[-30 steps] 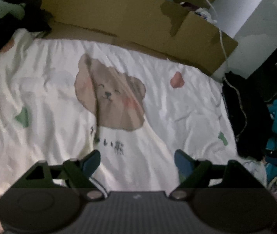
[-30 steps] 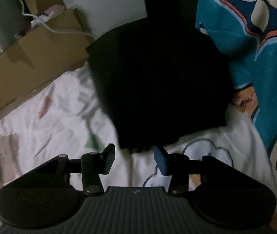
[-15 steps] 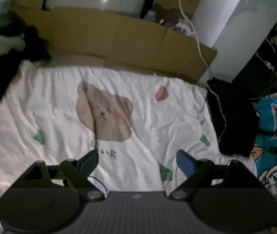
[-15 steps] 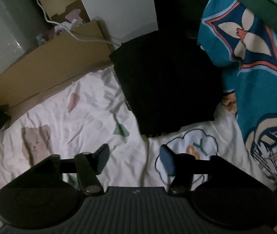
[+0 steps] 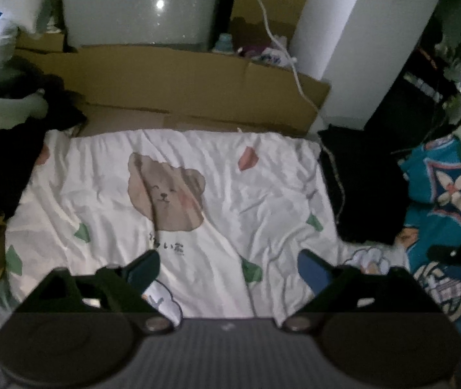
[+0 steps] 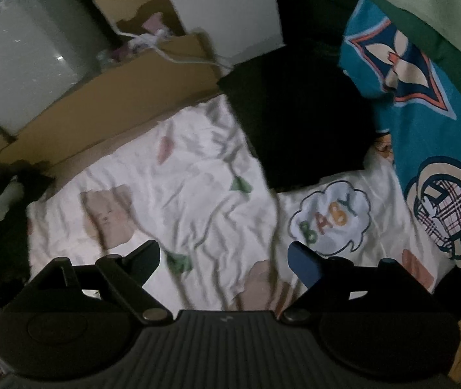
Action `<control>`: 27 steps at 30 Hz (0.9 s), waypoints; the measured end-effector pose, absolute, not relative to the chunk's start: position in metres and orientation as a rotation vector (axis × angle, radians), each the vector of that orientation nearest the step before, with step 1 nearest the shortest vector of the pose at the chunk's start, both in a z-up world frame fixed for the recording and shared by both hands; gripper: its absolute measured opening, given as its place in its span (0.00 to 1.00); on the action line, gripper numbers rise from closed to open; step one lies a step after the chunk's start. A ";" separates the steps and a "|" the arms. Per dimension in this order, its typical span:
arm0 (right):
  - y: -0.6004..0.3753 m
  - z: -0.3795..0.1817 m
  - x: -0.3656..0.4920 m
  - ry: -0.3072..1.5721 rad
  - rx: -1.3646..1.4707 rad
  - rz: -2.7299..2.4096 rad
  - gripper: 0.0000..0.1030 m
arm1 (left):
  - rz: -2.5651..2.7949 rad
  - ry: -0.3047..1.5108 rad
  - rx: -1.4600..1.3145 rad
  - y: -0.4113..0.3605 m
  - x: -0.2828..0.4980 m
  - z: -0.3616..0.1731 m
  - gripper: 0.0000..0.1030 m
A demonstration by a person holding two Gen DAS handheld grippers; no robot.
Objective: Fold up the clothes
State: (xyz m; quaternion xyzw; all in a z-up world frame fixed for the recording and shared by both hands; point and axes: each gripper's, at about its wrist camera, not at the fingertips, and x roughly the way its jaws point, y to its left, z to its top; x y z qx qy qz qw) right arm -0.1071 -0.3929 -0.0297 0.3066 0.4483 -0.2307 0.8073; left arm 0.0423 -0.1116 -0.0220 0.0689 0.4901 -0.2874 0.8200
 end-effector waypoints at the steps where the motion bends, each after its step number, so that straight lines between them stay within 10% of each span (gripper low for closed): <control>1: -0.388 -0.025 -0.109 0.958 0.664 -0.481 0.93 | -0.612 1.045 0.136 -0.109 0.038 -0.017 0.98; 27: -0.277 0.050 -0.137 0.882 0.551 -0.440 0.96 | -0.484 0.988 0.185 -0.060 -0.023 0.037 0.86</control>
